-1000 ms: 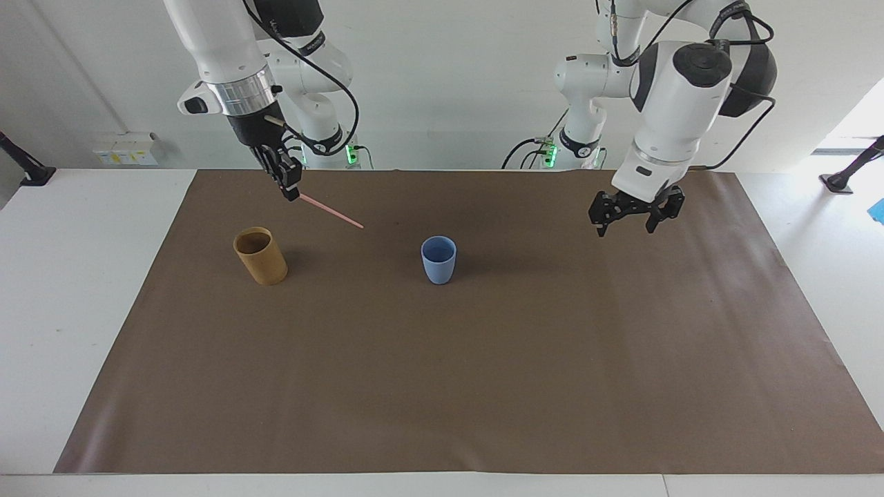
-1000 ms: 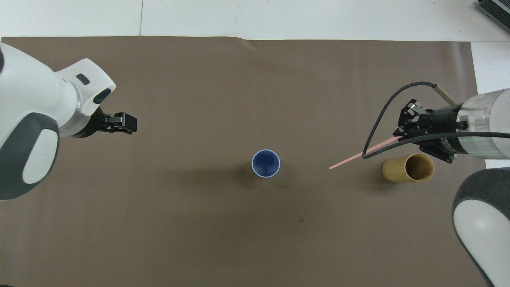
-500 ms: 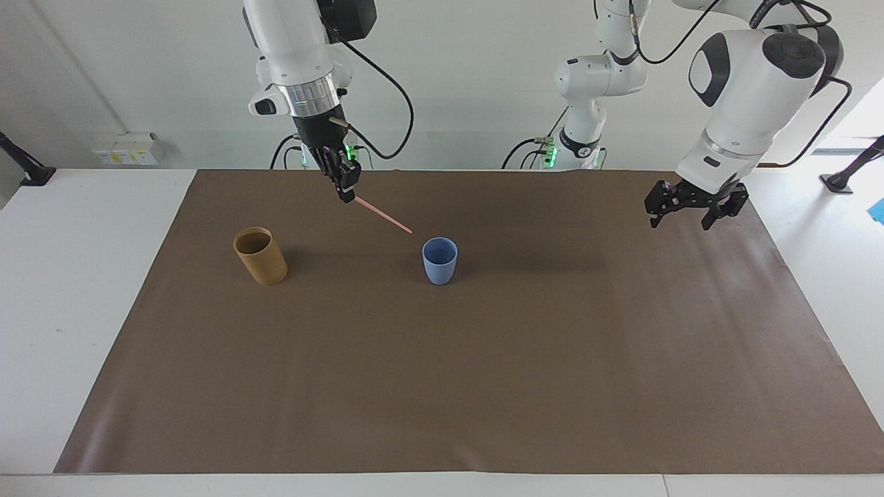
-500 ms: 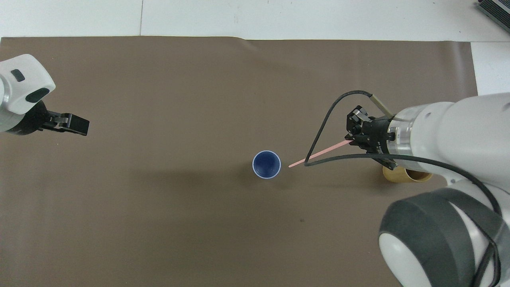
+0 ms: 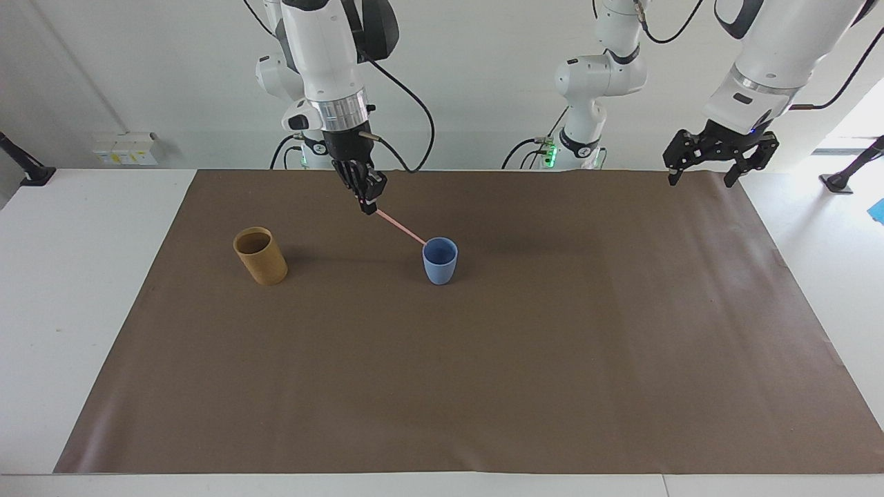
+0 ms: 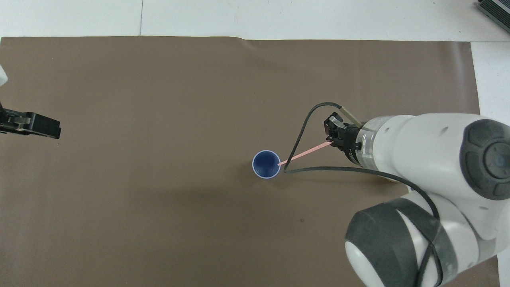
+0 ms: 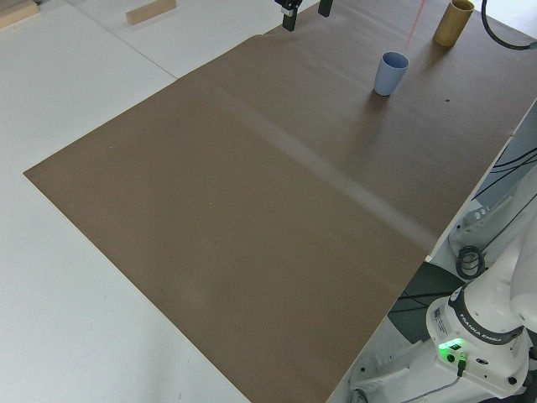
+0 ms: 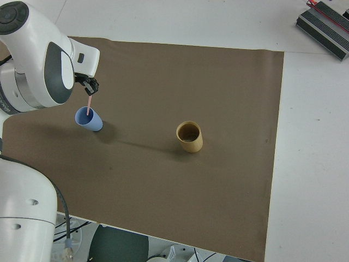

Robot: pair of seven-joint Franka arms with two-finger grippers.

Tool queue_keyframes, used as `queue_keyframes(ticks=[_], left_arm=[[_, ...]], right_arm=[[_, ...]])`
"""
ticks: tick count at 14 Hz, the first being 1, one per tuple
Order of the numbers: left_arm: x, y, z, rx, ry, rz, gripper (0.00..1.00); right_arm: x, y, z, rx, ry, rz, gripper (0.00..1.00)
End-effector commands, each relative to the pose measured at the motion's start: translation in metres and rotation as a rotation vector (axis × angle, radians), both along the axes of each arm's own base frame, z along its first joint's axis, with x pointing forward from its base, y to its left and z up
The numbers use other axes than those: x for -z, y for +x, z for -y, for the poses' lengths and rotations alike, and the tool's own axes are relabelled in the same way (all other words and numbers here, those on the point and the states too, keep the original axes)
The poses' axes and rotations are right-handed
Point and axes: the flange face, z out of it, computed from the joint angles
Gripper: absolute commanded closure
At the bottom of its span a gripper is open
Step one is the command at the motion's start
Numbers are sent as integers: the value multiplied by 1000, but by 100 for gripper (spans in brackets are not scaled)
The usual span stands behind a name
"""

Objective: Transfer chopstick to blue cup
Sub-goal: 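Carry the pink chopstick over the blue cup and lower it inside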

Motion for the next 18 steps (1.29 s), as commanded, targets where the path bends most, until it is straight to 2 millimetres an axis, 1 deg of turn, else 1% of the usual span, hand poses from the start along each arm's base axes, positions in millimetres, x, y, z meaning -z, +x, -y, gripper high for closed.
queue_keyframes(ticks=[1,2,3,4,6,8,9,10,11,12,13,14,15,16,17,18], left_arm=[[-17,0,-13,-16,-59,9,0],[-12,1,-21,-38,-95,3,0],[-14,0,-26,-44,-104,10,0],[-14,-1,-26,-42,-101,10,0],[-16,0,-30,-46,-90,17,0],[-15,-1,-29,-46,-85,10,0],[-15,-2,-28,-45,-86,8,0],[-15,-1,-27,-43,-87,14,0],[-15,-1,-25,-40,-87,10,0],[-15,-1,-24,-39,-87,10,0],[-15,-2,-27,-42,-87,10,0],[-15,-2,-21,-30,-85,8,0],[-15,-2,-21,-30,-82,6,0],[-15,-3,-26,-35,-68,9,0],[-15,-3,-27,-36,-68,9,0],[-16,-3,-29,-39,-68,12,0]], right_arm=[[20,-7,-13,-10,-2,46,100],[29,-7,-14,-17,-9,51,100],[42,-8,-16,-31,-30,61,100],[53,-11,-20,-53,-48,78,100],[60,-11,-23,-61,-48,87,100],[69,-14,-35,-89,-53,75,100],[76,-14,-42,-107,-63,72,100],[78,-16,-49,-121,-59,88,100],[81,-16,-50,-124,-59,86,90],[81,-16,-49,-121,-59,85,65],[81,-17,-50,-122,-62,79,50],[80,-17,-50,-122,-62,79,48],[79,-16,-50,-125,-62,81,44],[74,-12,-46,-120,-61,87,35],[72,-10,-43,-112,-60,89,29],[70,-10,-43,-107,-60,88,27]])
